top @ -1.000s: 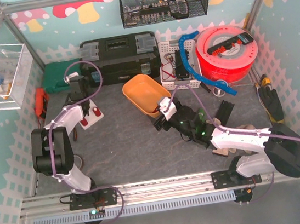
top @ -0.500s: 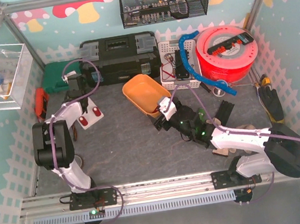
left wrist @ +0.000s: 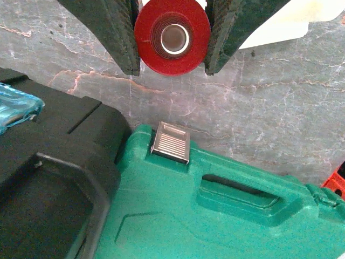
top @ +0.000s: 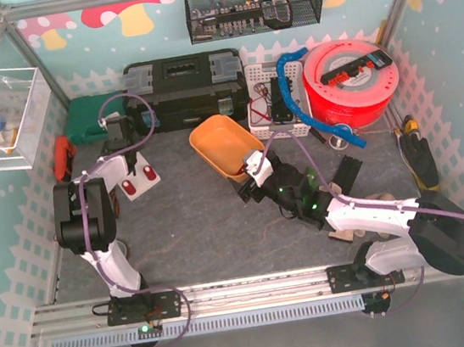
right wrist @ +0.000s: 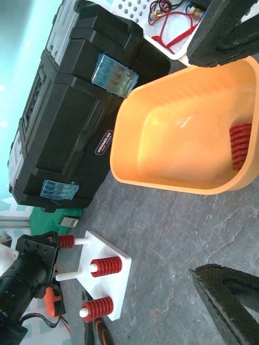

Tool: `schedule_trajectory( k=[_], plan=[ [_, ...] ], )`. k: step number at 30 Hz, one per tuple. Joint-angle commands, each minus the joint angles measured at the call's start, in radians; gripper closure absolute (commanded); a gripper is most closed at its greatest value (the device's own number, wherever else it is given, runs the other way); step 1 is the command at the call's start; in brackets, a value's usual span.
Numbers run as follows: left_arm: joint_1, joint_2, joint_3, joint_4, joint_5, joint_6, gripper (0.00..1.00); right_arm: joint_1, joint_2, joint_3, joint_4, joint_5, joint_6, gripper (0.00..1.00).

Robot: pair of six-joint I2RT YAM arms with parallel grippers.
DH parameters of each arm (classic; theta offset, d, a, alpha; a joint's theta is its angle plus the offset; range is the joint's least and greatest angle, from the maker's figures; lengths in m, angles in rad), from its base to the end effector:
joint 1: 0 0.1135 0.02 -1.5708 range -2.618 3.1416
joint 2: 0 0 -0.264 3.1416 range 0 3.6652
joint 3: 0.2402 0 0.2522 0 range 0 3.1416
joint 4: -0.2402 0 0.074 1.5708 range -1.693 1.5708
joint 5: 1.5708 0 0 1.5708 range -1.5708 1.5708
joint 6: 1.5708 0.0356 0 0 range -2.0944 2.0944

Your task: Install the large spring

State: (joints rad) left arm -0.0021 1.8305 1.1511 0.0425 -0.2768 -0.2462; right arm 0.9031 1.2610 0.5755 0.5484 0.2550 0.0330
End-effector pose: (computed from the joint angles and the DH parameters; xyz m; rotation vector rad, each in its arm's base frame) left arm 0.4031 0.0089 0.1970 -0.4172 2.1444 0.1652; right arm 0.1771 0.2100 0.2415 -0.5494 1.6370 0.4784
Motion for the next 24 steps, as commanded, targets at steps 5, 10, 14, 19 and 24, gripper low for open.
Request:
schedule_trajectory(
  k=[5, 10, 14, 19, 24],
  plan=[
    [0.01, 0.032, 0.038, 0.024, 0.014, 0.009, 0.9, 0.002, 0.005, -0.003, 0.007, 0.01, -0.012, 0.01],
    [0.012, 0.031, 0.042, 0.016, 0.017, 0.004, 0.78, 0.002, 0.006, -0.003, 0.006, 0.018, -0.012, 0.01],
    [0.012, 0.021, 0.04, 0.0, 0.019, -0.009, 0.7, 0.002, 0.002, -0.004, 0.007, 0.022, -0.012, 0.01],
    [0.013, -0.034, 0.034, -0.052, 0.057, -0.018, 0.48, 0.002, -0.001, -0.003, 0.01, 0.02, -0.002, 0.01],
    [0.013, -0.163, 0.0, -0.141, 0.101, -0.035, 0.31, 0.001, -0.04, 0.005, -0.009, -0.018, 0.03, 0.01]
  ],
)
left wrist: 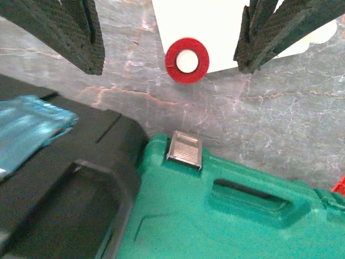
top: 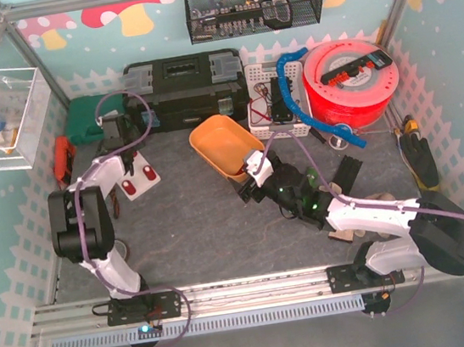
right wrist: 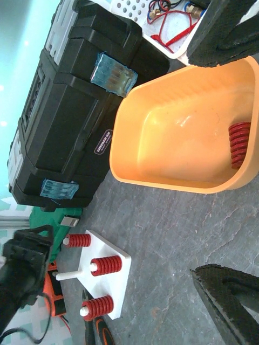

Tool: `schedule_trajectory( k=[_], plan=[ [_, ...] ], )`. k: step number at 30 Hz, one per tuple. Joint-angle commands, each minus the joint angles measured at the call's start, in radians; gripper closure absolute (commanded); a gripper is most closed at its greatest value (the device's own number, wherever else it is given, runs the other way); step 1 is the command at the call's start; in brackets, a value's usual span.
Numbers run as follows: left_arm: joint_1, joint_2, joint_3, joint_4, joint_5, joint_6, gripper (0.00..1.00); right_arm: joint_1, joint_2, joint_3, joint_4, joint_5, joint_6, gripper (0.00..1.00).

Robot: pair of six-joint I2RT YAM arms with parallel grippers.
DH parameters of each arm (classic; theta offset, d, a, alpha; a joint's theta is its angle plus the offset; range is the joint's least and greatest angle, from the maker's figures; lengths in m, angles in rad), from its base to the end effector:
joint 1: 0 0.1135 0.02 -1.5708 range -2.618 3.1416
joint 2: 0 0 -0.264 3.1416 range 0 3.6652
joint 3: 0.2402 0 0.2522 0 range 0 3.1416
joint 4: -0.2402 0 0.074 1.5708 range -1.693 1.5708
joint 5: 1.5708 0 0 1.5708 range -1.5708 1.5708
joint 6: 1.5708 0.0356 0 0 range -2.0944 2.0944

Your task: Install the large spring

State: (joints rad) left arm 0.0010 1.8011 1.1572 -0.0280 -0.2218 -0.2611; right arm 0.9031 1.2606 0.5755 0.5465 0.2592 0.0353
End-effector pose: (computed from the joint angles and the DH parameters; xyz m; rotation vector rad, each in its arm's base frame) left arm 0.3973 0.0082 0.2038 -0.4087 2.1876 0.1063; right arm 0.1771 0.2098 0.2414 -0.5451 1.6396 0.4759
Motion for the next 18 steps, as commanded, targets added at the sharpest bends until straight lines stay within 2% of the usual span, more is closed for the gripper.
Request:
schedule_trajectory(
  k=[1, 3, 5, 6, 7, 12, 15, 18],
  plan=[
    [0.01, -0.172, -0.019, -0.087, 0.065, -0.029, 0.29, 0.002, -0.051, 0.003, -0.006, -0.027, 0.034, 0.01],
    [0.01, -0.265, -0.059, -0.111, 0.145, -0.054, 0.23, 0.0, -0.068, 0.005, -0.009, -0.022, 0.056, 0.01],
    [0.009, -0.369, -0.108, -0.128, 0.221, -0.082, 0.13, -0.001, -0.074, 0.014, -0.012, -0.017, 0.076, 0.01],
    [0.01, -0.423, -0.134, -0.131, 0.266, -0.095, 0.05, -0.002, -0.072, 0.032, -0.029, -0.011, 0.087, 0.01],
    [0.009, -0.488, -0.162, -0.131, 0.322, -0.107, 0.01, -0.004, -0.062, 0.062, -0.086, -0.004, 0.103, 0.01],
    [0.009, -0.683, -0.283, -0.141, 0.517, -0.11, 0.01, -0.012, 0.027, 0.23, -0.341, 0.052, 0.185, 0.01],
    [0.01, -0.747, -0.346, -0.142, 0.57, -0.088, 0.01, -0.033, 0.07, 0.244, -0.345, 0.048, 0.175, 0.02],
    [0.009, -0.769, -0.424, -0.119, 0.661, -0.118, 0.01, -0.081, 0.132, 0.263, -0.356, 0.003, 0.154, 0.08]
  ],
)
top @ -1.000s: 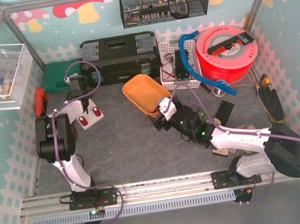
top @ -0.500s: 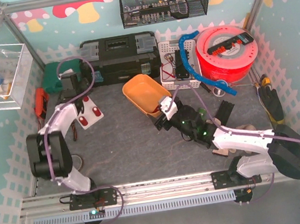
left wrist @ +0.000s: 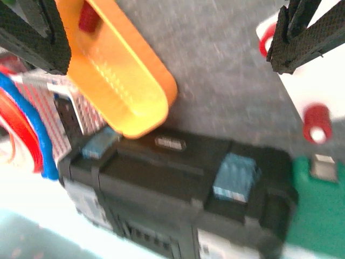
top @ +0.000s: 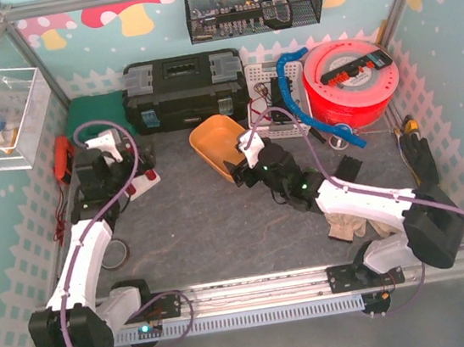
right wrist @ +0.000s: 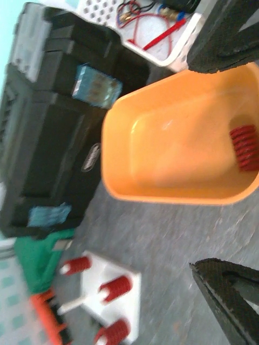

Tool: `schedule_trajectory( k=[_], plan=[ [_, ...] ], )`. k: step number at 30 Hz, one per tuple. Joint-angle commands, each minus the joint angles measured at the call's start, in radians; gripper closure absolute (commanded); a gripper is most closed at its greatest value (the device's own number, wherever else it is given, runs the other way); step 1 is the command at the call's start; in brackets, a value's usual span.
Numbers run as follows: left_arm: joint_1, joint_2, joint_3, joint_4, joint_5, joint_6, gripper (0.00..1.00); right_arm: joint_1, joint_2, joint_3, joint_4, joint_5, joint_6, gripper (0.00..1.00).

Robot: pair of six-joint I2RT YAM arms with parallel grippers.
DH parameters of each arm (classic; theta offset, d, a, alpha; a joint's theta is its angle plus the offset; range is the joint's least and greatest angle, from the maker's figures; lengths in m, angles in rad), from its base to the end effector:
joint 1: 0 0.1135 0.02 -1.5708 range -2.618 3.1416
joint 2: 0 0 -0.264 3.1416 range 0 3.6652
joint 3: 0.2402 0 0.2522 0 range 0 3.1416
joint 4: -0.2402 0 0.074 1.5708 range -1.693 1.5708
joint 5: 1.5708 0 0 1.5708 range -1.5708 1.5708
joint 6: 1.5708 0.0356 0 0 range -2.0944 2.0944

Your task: Install the large spring

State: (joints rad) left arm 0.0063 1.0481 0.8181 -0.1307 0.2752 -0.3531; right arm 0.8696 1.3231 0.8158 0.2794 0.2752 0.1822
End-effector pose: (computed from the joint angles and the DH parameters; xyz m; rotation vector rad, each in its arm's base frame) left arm 0.2417 -0.0082 0.3066 -0.1640 1.9423 -0.4962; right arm 0.2035 0.2260 0.2784 -0.4218 1.7689 0.5045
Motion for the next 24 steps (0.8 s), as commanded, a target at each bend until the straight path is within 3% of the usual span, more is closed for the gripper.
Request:
schedule_trajectory(
  k=[1, 3, 7, 13, 17, 24],
  plan=[
    [0.002, -0.019, -0.114, 0.006, 0.208, -0.039, 0.01, -0.055, 0.089, 0.031, -0.098, -0.009, -0.005, 0.1],
    [-0.003, -0.032, -0.159, 0.027, 0.255, -0.047, 0.01, -0.067, 0.119, 0.037, -0.104, -0.021, -0.032, 0.14],
    [-0.006, -0.082, -0.196, 0.0, 0.21, -0.07, 0.01, -0.083, 0.169, 0.07, -0.159, -0.079, -0.021, 0.2],
    [-0.043, -0.142, -0.159, -0.183, 0.16, -0.166, 0.01, -0.106, 0.245, 0.164, -0.302, -0.164, 0.07, 0.32],
    [-0.073, -0.133, -0.178, -0.263, 0.197, -0.217, 0.01, -0.12, 0.307, 0.247, -0.397, -0.213, 0.102, 0.37],
    [-0.072, -0.215, -0.245, -0.276, 0.204, -0.317, 0.01, -0.186, 0.426, 0.323, -0.437, -0.293, 0.157, 0.44]
  ],
)
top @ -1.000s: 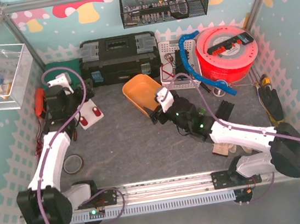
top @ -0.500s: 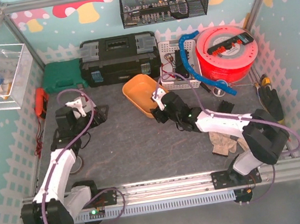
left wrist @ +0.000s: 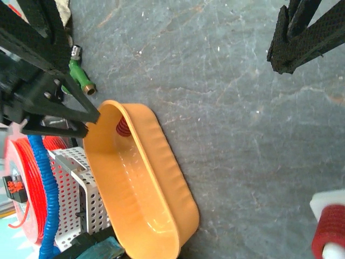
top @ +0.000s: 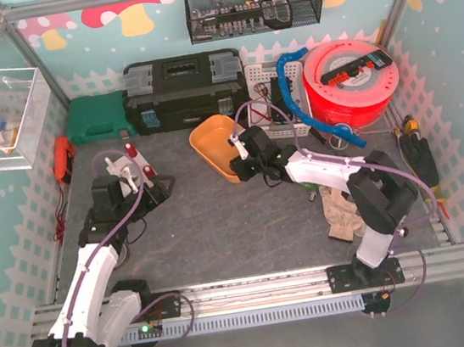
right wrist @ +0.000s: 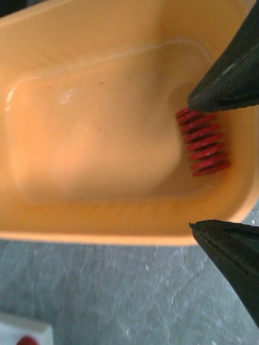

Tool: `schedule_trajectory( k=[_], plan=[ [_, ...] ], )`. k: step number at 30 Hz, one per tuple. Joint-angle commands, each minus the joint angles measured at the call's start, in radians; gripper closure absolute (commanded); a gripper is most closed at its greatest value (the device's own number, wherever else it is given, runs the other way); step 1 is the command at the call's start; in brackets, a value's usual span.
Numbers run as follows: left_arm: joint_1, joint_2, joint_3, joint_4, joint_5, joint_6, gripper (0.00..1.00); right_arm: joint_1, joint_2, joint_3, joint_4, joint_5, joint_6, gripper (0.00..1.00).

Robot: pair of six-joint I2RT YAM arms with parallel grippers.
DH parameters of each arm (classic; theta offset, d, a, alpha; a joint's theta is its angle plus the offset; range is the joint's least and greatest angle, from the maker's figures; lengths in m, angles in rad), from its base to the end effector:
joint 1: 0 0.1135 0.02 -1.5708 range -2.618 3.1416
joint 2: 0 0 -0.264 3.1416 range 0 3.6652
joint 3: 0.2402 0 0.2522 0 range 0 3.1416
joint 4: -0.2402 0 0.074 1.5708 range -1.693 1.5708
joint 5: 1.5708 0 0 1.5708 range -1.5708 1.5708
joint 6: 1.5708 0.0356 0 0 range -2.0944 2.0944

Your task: Install the large spring

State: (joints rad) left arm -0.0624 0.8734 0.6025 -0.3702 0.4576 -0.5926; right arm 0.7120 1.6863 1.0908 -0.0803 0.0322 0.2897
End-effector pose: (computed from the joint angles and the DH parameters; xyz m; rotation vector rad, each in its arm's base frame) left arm 0.1861 -0.0274 0.2448 -0.3370 2.2473 -0.8618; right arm 0.2827 0.2424 0.2195 -0.4636 2.2476 0.4965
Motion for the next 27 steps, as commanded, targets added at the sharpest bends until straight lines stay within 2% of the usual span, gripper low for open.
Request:
schedule_trajectory(
  k=[1, 10, 18, 27],
  plan=[
    [-0.004, -0.046, -0.035, -0.036, 0.032, -0.09, 0.01, -0.031, 0.077, 0.064, -0.084, -0.054, 0.042, 0.44],
    [-0.004, -0.092, -0.057, -0.064, 0.046, -0.158, 0.01, -0.051, 0.163, 0.228, -0.171, -0.062, 0.016, 0.45],
    [-0.003, 0.004, -0.006, -0.09, 0.049, -0.148, 0.01, -0.091, 0.269, 0.341, -0.247, -0.103, 0.014, 0.5],
    [-0.004, 0.147, 0.115, -0.088, -0.015, -0.049, 0.01, -0.117, 0.352, 0.486, -0.475, -0.097, 0.25, 0.5]
  ],
)
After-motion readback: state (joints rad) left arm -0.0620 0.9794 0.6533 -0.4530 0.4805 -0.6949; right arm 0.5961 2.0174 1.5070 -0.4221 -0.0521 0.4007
